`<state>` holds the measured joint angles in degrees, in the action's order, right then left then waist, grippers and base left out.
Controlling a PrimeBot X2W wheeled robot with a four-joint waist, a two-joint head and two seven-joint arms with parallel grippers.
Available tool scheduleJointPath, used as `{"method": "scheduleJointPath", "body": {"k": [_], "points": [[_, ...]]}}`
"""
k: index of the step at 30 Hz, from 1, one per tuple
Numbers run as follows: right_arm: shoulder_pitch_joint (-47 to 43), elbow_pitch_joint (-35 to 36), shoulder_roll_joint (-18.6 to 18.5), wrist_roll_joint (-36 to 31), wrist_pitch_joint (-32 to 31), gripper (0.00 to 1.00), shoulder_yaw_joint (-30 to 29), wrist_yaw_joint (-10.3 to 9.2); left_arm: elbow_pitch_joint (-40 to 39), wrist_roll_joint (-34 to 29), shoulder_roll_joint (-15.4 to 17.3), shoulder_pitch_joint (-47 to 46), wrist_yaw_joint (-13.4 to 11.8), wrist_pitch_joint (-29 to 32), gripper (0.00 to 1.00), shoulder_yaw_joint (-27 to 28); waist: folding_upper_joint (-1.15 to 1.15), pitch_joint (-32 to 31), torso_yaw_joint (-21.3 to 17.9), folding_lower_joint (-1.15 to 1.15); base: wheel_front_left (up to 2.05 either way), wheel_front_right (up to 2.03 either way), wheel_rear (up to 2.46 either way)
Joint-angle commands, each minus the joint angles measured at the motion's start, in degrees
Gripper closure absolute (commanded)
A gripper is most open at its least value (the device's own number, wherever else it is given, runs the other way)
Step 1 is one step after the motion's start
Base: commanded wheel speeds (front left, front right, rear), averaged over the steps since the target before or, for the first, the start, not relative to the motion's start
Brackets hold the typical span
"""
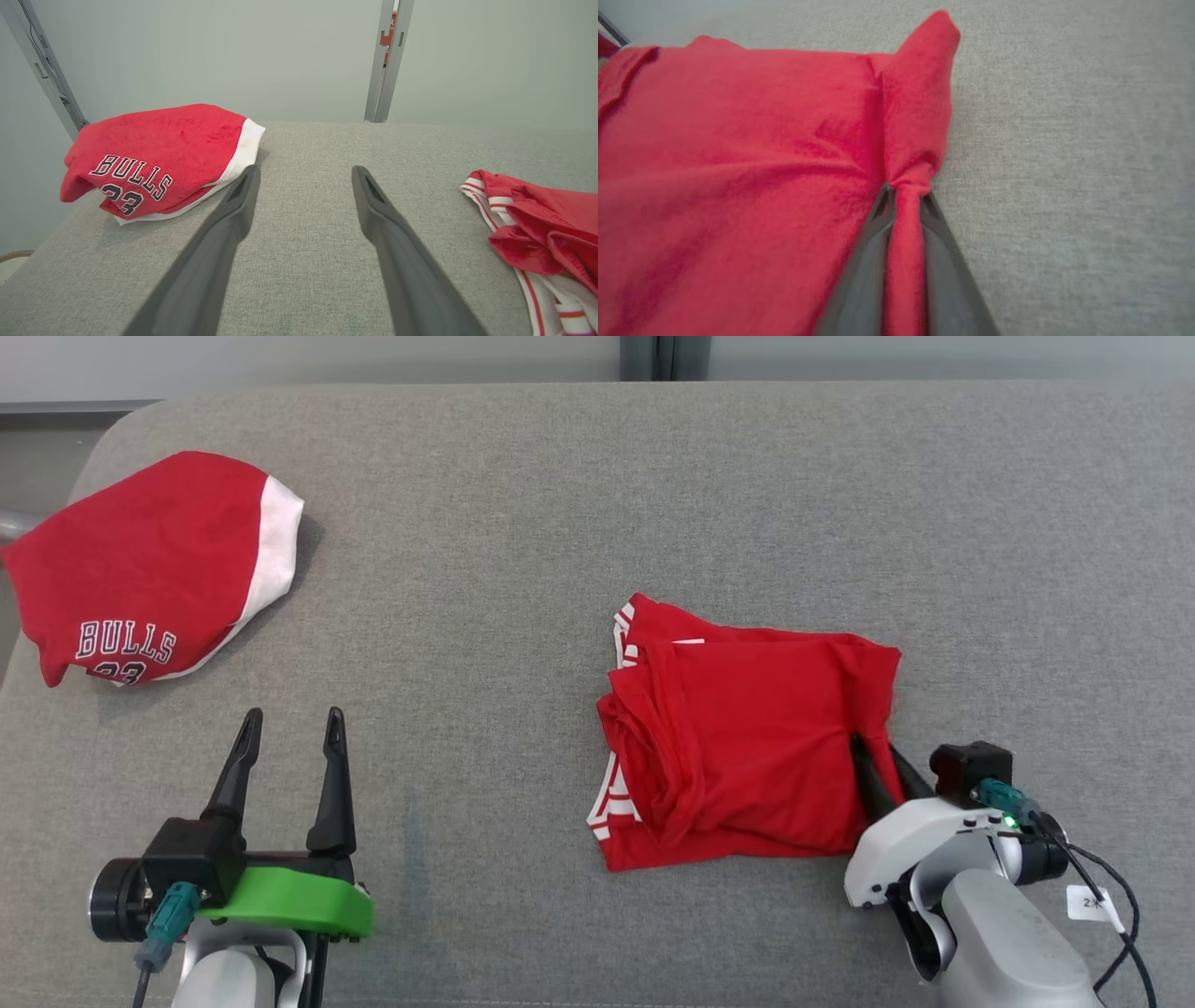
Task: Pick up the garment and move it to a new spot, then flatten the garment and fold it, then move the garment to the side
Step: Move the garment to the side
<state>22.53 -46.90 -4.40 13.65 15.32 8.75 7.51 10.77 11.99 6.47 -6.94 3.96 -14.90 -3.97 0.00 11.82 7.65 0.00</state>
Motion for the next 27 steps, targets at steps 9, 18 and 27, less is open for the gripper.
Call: {"method": "scheduleJointPath", "body": {"k": [9, 18, 27], "points": [[9.8, 0.6, -4.6, -0.5, -0.2, 1.00, 2.3, -0.10, -2.1, -0.7, -1.0, -4.1, 0.4, -0.3, 0.00, -0.3, 0.00, 5.3, -0.2, 0.00, 0.00, 0.00, 0.00], [20.2, 2.9, -14.9, -0.2, -0.1, 1.00, 2.0, -0.09, -4.8, -2.1, -1.9, -8.9, 0.9, -0.3, 0.00, -0.3, 0.00, 14.8, -2.3, 0.00, 0.00, 0.00, 0.00], [27.6, 5.9, -25.2, 0.9, -0.4, 1.00, -0.1, -0.09, -8.1, -4.9, -0.5, -14.4, 1.5, -0.3, 0.00, -0.6, 0.00, 24.6, -9.2, 0.00, 0.00, 0.00, 0.00]]}}
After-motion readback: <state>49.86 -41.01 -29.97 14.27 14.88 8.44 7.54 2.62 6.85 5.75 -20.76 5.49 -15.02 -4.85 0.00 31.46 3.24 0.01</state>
